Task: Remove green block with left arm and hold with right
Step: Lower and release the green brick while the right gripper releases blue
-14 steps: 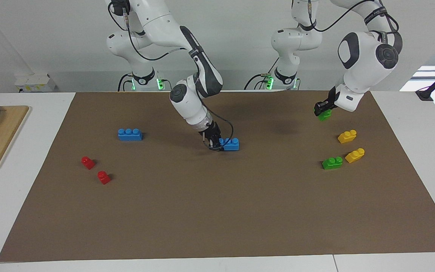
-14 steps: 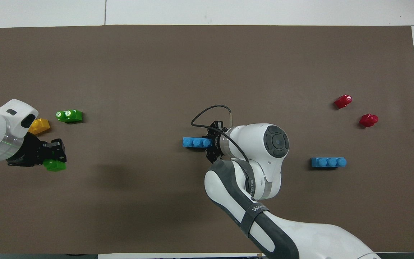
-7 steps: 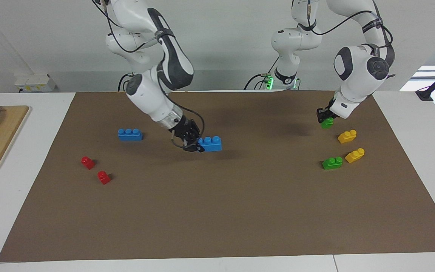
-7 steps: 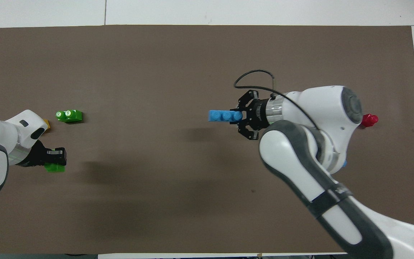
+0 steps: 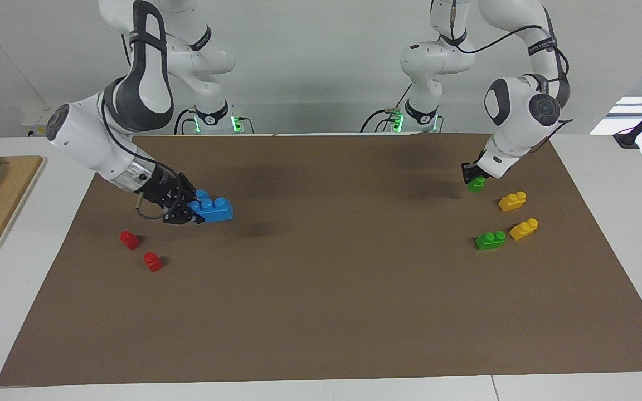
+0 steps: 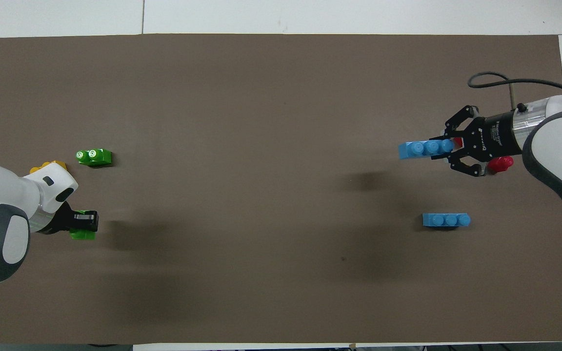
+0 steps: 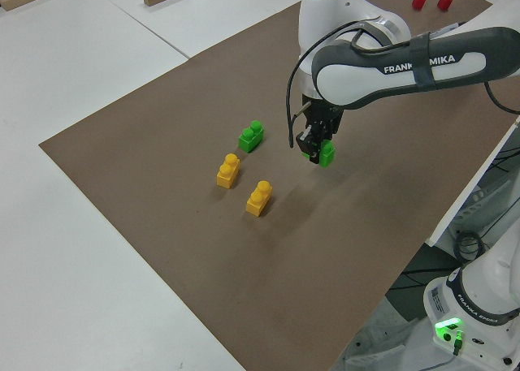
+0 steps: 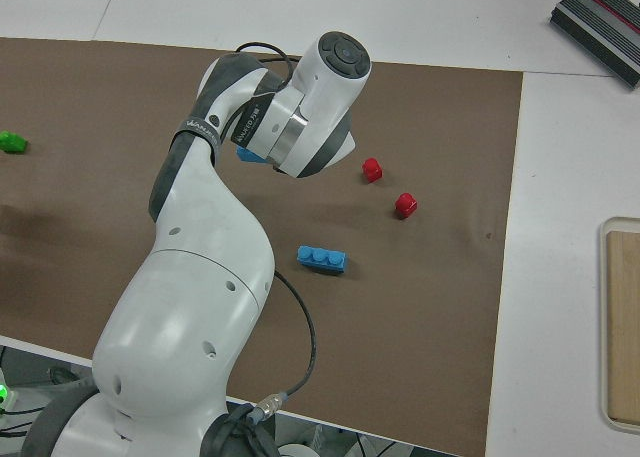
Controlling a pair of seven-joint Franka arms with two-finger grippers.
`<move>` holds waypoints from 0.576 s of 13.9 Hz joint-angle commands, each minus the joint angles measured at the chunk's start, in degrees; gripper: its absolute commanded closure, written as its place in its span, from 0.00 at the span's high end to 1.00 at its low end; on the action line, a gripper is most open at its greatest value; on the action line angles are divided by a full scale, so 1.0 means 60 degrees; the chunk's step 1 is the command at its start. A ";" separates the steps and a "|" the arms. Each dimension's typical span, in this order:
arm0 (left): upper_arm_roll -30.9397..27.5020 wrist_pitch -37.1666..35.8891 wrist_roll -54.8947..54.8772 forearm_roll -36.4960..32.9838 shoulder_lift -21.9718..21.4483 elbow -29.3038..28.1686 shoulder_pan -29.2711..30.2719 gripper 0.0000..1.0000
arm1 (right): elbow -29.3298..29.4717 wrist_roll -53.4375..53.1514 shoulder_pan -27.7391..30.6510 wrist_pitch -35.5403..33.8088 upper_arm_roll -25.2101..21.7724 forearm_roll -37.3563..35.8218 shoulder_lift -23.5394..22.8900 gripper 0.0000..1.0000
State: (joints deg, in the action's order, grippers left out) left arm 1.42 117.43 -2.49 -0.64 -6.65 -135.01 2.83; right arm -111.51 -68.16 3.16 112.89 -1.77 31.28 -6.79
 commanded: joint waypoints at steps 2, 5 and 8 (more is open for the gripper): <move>0.0086 0.1068 -0.0171 -0.0143 0.0112 -0.0700 0.0261 0.00 | -0.0324 0.0241 0.0747 -0.0154 0.0178 -0.0554 -0.0200 0.00; 0.0100 0.1506 -0.0156 -0.0143 0.0332 -0.0847 0.0247 0.00 | -0.0588 0.0270 0.0880 0.0285 0.0178 -0.0731 -0.0392 0.00; 0.0115 0.2312 -0.0083 -0.0129 0.0435 -0.1286 0.0276 0.00 | -0.0926 0.0738 0.0895 0.0930 0.0193 -0.0717 -0.0698 0.00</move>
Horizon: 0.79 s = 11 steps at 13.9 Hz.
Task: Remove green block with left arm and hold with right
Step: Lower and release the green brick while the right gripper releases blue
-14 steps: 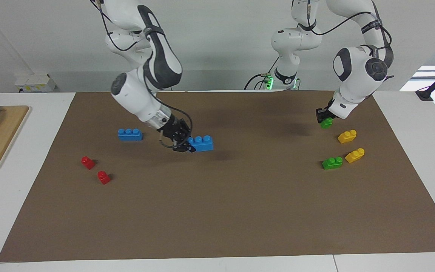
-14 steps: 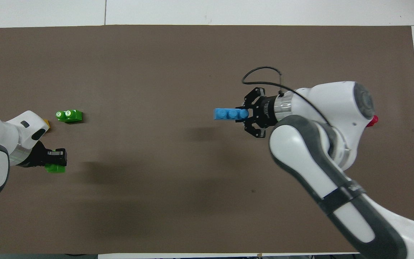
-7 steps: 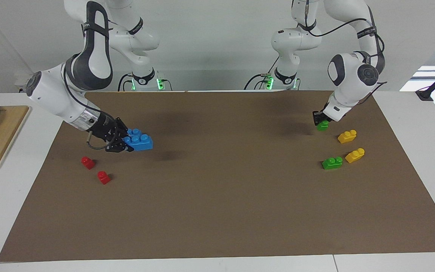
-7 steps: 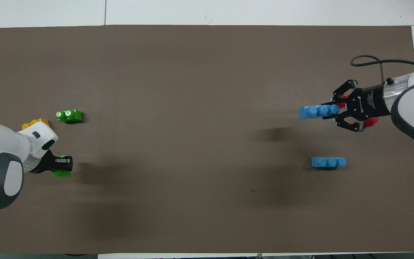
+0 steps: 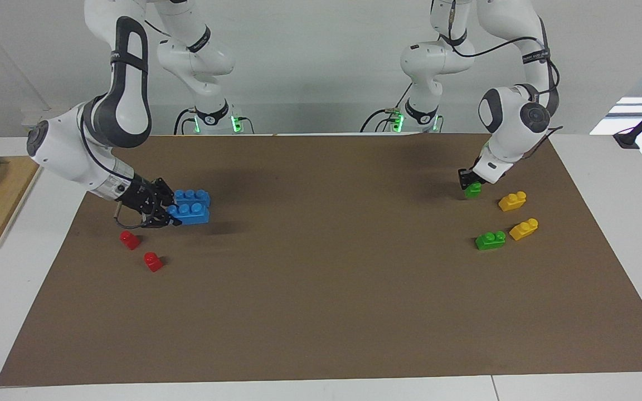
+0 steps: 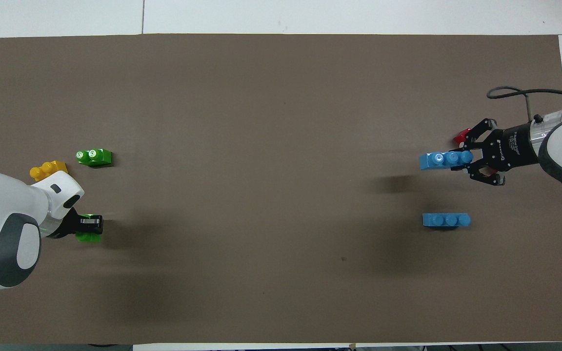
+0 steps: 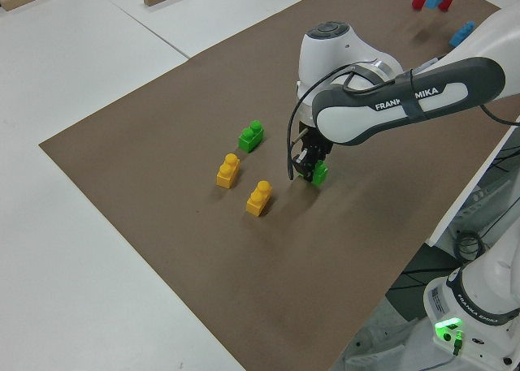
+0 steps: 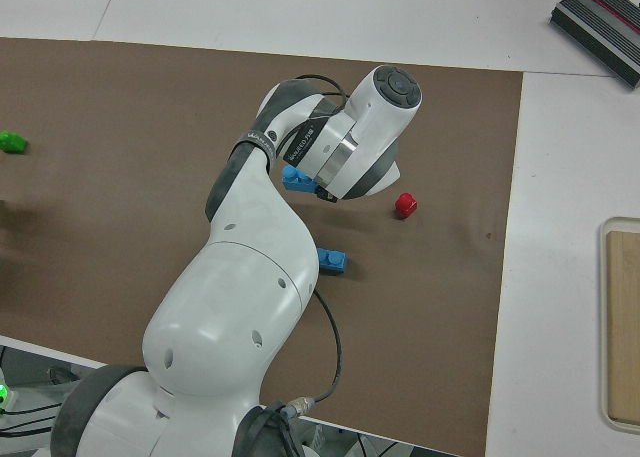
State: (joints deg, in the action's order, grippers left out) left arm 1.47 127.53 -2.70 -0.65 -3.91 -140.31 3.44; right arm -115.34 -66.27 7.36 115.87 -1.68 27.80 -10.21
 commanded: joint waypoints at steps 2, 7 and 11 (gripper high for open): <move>0.0107 0.0688 -0.0034 -0.0097 -0.0007 -0.0463 0.0188 0.00 | -0.0288 0.0542 0.0223 0.0536 0.0177 -0.0093 -0.0407 0.00; 0.0107 0.0600 -0.0034 -0.0082 0.0008 -0.0420 0.0217 0.89 | -0.0288 0.0732 0.0252 0.0961 0.0177 -0.0004 -0.0847 0.00; 0.0166 -0.0580 0.0580 -0.0023 -0.0079 0.0543 0.0041 1.00 | -0.0303 0.0762 0.0238 0.1239 0.0192 -0.0004 -0.1008 0.00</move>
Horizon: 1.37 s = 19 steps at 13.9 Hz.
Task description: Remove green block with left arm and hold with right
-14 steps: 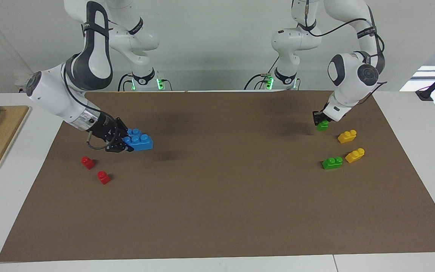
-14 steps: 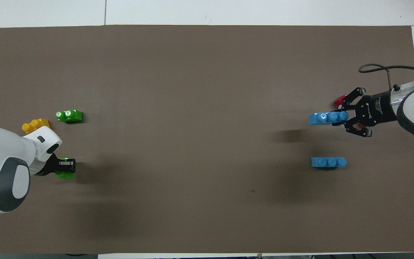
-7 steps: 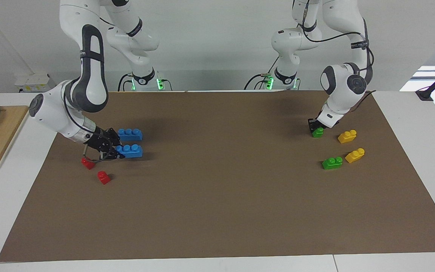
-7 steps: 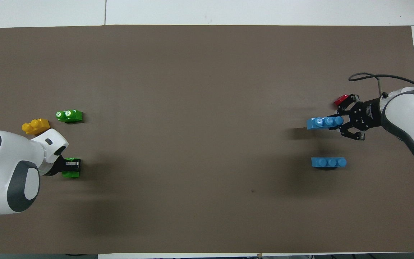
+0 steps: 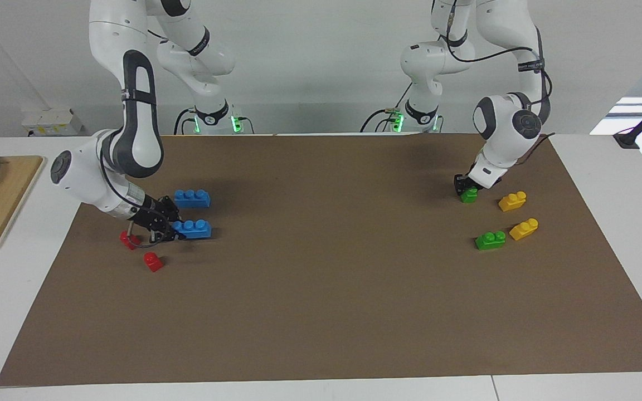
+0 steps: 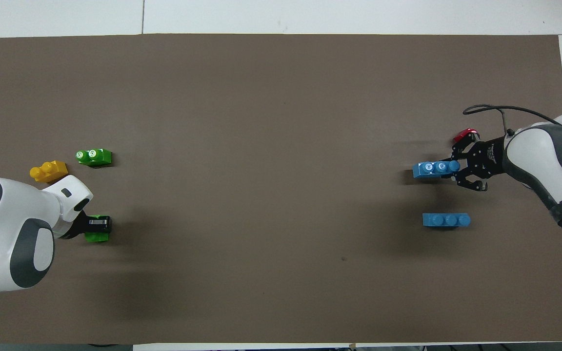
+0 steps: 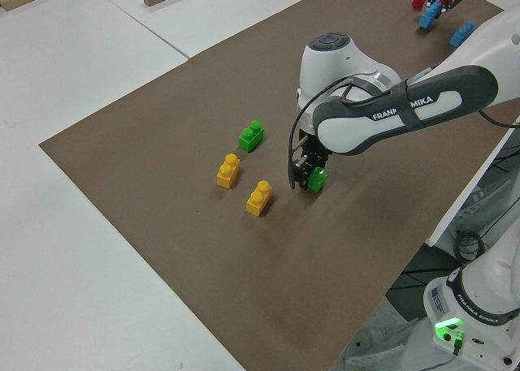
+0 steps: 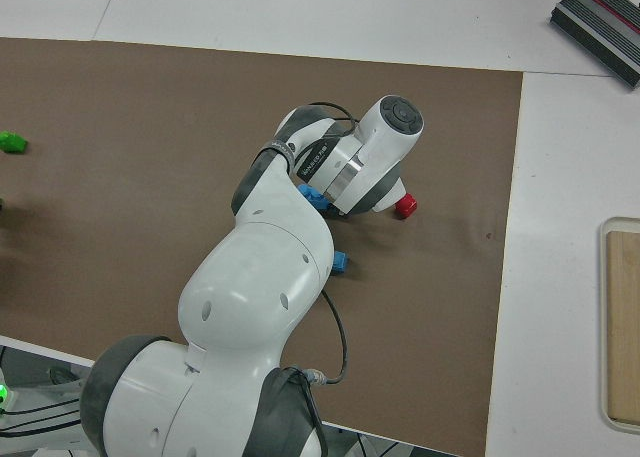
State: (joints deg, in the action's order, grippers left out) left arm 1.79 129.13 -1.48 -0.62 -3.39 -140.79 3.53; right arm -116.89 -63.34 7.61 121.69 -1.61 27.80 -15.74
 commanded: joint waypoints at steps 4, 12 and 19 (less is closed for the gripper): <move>0.0113 -0.3179 0.0378 -0.0028 -0.0182 0.2691 -0.0031 1.00 | -0.0074 0.0273 0.0137 0.0343 0.0180 -0.0004 -0.0101 0.00; 0.0113 -0.3723 0.0407 -0.0028 -0.1339 0.3016 -0.0031 1.00 | -0.0454 0.0742 0.0050 0.0987 0.0180 0.0039 -0.0203 0.00; 0.0127 -0.6446 0.0407 -0.0013 -0.1486 0.4992 -0.0031 1.00 | 0.0305 0.0625 0.0020 -0.0254 0.0180 0.0230 0.0059 0.98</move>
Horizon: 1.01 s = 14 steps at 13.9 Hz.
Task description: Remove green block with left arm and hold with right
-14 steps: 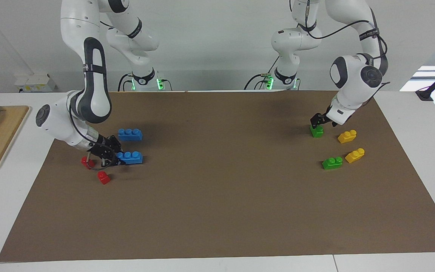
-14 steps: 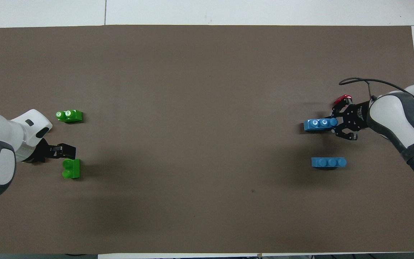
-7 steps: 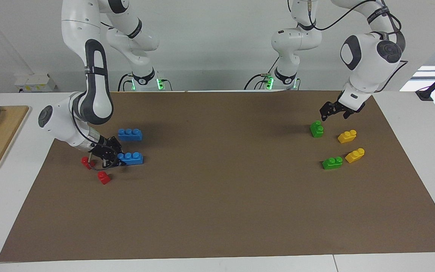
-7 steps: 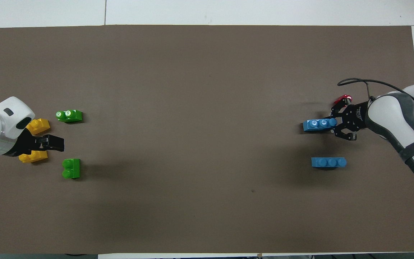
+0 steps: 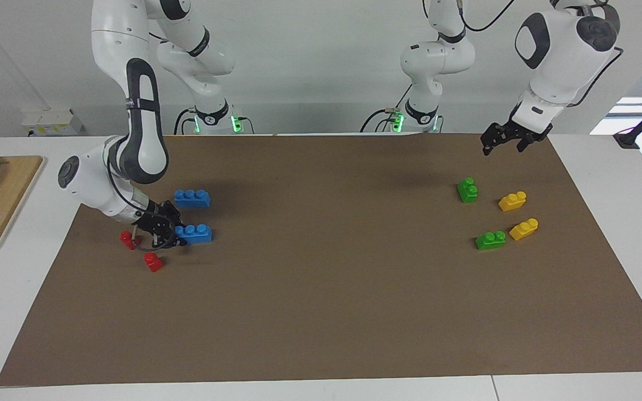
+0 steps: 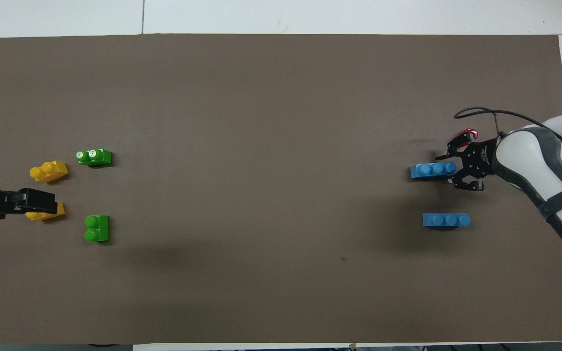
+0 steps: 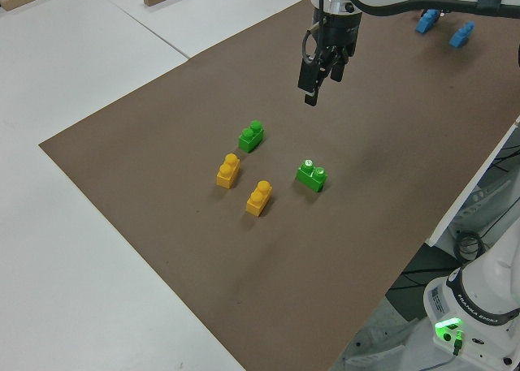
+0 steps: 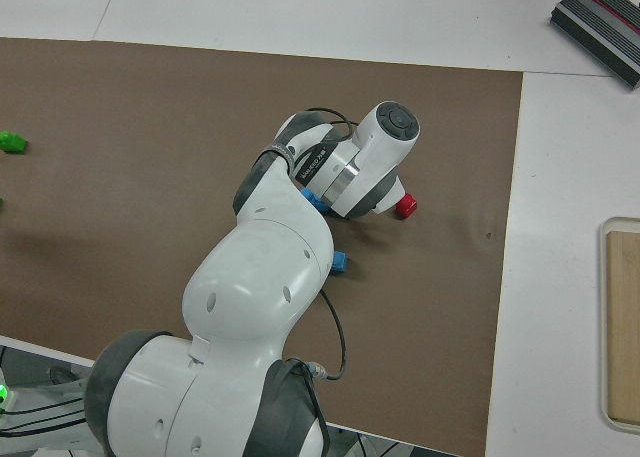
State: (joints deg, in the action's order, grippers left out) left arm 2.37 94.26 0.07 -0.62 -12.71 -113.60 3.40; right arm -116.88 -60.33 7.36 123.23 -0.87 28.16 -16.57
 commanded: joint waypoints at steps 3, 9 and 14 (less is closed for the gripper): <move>0.0030 -0.0872 0.0164 -0.0029 0.0082 0.0928 -0.0011 1.00 | 0.0846 -0.0300 0.0136 -0.1537 0.0028 0.0039 0.0651 0.98; 0.0030 -0.1675 0.0179 -0.0029 0.1894 0.3604 -0.0025 1.00 | 0.1389 -0.0432 0.0341 -0.2842 -0.0016 -0.0035 0.1500 0.99; -0.0072 -0.1736 0.0092 -0.0014 0.1900 0.3408 -0.0230 1.00 | 0.2456 -0.0200 0.0239 -0.3720 0.0100 -0.1218 0.2321 0.99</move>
State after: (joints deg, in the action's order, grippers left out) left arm 2.64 85.55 0.17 -0.61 -1.21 -93.17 2.98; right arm -105.02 -61.97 8.56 103.50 -1.20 24.48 -3.87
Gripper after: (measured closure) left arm 0.000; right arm 0.000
